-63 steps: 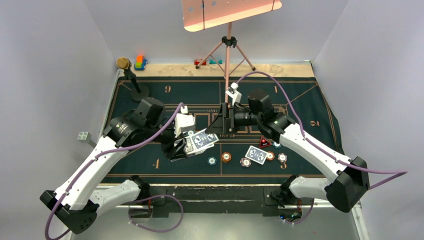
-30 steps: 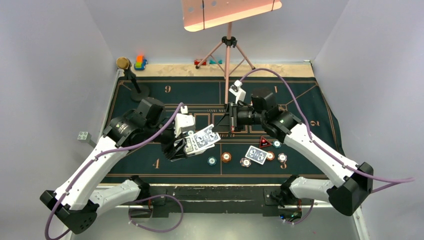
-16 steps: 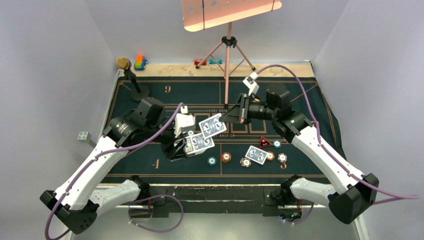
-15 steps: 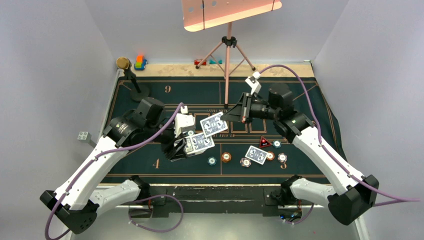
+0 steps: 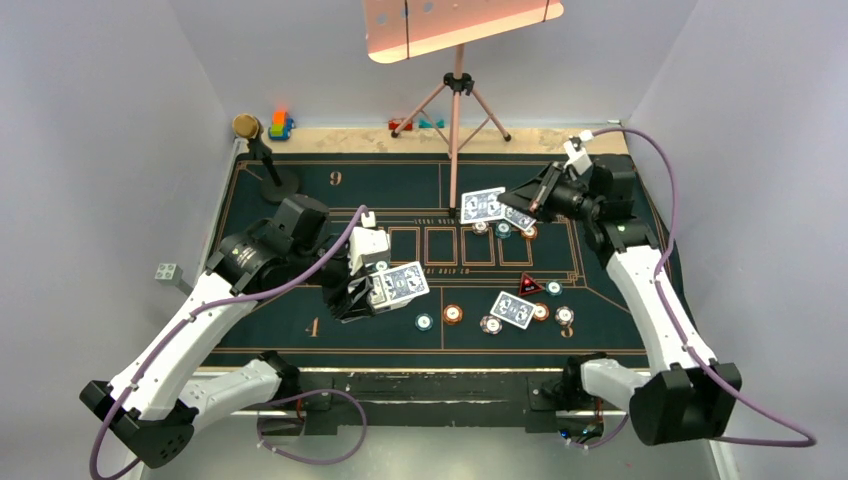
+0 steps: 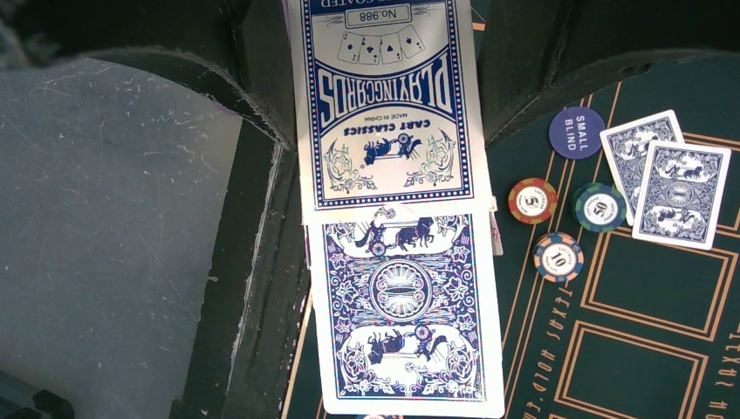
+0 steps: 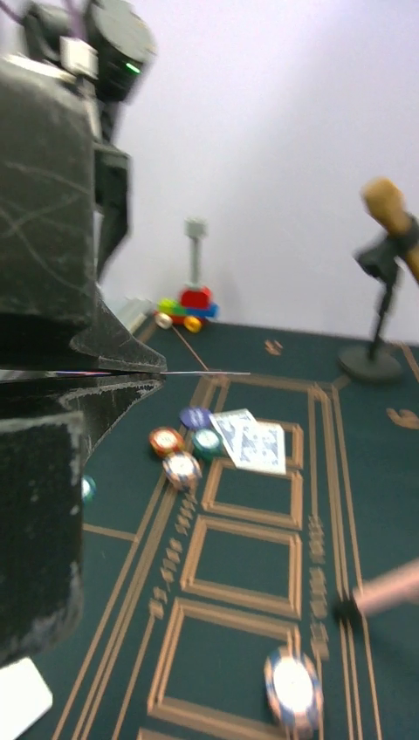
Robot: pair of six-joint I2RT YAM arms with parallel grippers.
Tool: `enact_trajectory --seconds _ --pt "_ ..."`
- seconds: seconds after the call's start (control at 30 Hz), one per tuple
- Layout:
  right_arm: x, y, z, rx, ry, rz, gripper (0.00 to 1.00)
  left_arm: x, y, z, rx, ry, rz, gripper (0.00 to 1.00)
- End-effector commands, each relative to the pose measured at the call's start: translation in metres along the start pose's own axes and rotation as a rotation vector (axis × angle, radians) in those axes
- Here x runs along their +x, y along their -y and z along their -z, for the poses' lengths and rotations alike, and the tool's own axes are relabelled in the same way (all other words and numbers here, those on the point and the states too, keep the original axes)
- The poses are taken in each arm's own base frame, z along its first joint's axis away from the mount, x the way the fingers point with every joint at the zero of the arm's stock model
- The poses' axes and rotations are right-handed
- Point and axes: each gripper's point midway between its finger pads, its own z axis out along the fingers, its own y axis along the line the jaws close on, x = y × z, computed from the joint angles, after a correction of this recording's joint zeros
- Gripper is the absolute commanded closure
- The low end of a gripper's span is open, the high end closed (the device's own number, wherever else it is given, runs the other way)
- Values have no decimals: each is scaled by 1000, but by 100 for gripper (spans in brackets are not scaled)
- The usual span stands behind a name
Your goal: Distribute texas hold em gaming equipment
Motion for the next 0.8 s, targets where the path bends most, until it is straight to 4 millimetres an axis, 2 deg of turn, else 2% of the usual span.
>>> enact_trajectory --seconds 0.0,0.17,0.3,0.37,0.47,0.63,0.73,0.77 --pt "-44 60 -2 190 143 3 100 -19 2 10 -13 68 -64 100" --pt "-84 140 -15 347 251 -56 100 -19 1 10 -14 69 -64 100" --pt "-105 182 -33 378 273 -113 100 -20 2 9 -9 71 -59 100" --pt "-109 202 -43 407 265 -136 100 -19 2 10 -10 69 -59 100" --pt "-117 222 -55 426 276 -142 100 -18 1 10 -15 67 -61 100" --pt "-115 259 -62 521 266 -159 100 -19 2 10 -12 67 -60 100" --pt "-111 267 -63 560 237 -157 100 -20 2 10 -12 68 -62 100" --pt "-108 269 -61 584 223 -157 96 -20 2 10 -11 66 -60 100"
